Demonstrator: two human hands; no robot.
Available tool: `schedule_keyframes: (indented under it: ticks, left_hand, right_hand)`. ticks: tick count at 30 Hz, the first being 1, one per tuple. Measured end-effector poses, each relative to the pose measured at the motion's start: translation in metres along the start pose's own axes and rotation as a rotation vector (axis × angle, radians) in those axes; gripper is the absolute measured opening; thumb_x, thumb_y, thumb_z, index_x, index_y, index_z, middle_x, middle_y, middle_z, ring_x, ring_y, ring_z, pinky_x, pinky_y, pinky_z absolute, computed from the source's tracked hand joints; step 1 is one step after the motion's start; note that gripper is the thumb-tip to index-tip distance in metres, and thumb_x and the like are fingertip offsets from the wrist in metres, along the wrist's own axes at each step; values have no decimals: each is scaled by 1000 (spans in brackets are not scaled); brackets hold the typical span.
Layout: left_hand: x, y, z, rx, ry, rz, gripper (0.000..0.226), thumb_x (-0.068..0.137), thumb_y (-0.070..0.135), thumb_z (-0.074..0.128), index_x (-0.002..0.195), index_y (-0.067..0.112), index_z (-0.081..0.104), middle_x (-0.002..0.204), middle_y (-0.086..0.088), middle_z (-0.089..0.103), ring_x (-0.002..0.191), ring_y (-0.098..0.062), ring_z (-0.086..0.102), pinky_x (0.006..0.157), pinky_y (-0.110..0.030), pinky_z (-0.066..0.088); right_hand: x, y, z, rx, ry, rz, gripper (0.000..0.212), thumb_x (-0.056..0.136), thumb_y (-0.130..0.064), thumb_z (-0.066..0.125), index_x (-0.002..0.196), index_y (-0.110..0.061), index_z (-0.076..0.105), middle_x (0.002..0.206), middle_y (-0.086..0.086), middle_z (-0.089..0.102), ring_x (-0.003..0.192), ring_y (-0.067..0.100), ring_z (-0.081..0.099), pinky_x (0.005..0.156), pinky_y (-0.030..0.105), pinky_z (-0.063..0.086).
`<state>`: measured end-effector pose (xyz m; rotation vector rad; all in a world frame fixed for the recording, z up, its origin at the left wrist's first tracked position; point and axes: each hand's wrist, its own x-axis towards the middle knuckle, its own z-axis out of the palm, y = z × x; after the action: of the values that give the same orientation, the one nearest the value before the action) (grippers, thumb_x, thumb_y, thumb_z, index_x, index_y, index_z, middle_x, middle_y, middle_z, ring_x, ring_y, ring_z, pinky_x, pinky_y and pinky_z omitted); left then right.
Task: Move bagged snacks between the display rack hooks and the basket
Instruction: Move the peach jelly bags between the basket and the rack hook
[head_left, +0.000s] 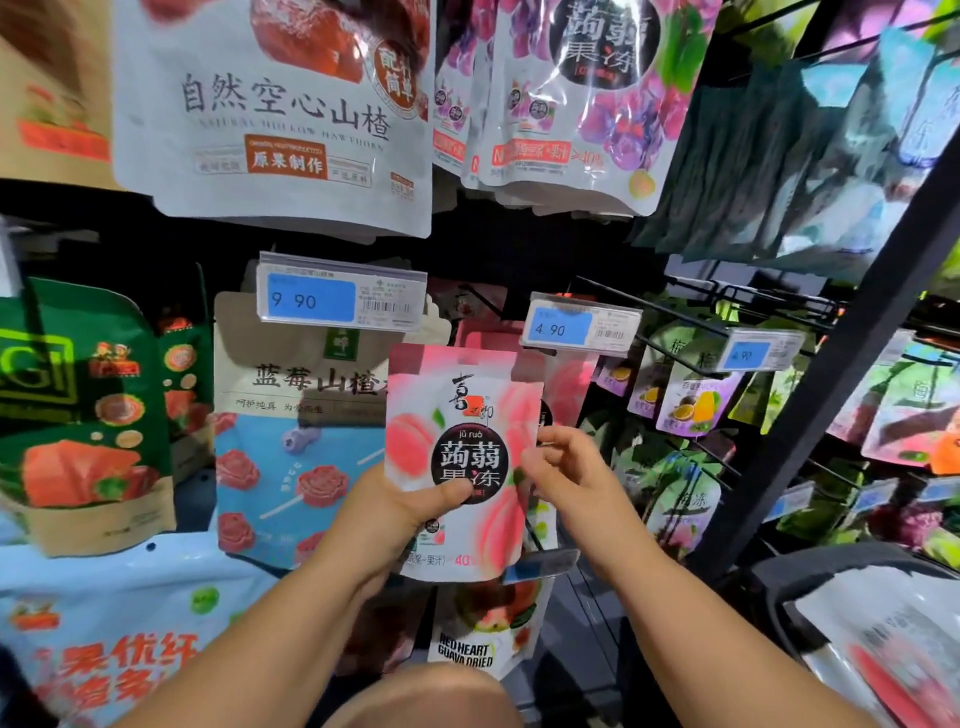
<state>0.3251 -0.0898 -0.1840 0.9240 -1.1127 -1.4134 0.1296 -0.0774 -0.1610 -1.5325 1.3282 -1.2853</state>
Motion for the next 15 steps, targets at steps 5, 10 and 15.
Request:
schedule_keyframes:
  ticks: [5, 10, 15]
  left_hand:
    - [2, -2, 18, 29, -116, -25, 47, 60, 10, 81, 105, 8, 71, 100, -11, 76, 94, -27, 72, 86, -39, 56]
    - [8, 0, 33, 106, -161, -16, 28, 78, 9, 76, 104, 15, 70, 95, -2, 77, 88, -16, 73, 72, -25, 56]
    - [14, 4, 44, 158, -127, 9, 12, 90, 24, 67, 100, 19, 66, 88, 3, 77, 76, -8, 72, 64, -22, 53]
  right_hand:
    - [2, 14, -3, 79, -49, 74, 45, 63, -51, 78, 104, -36, 66, 108, 3, 74, 100, 26, 71, 93, 55, 53]
    - [-1, 17, -12, 196, 78, 48, 30, 75, -32, 78, 102, -26, 67, 102, 10, 75, 97, 34, 71, 89, 54, 55]
    - [1, 13, -25, 278, 156, 51, 24, 89, -12, 70, 111, -12, 62, 102, 12, 75, 94, 31, 72, 83, 45, 56]
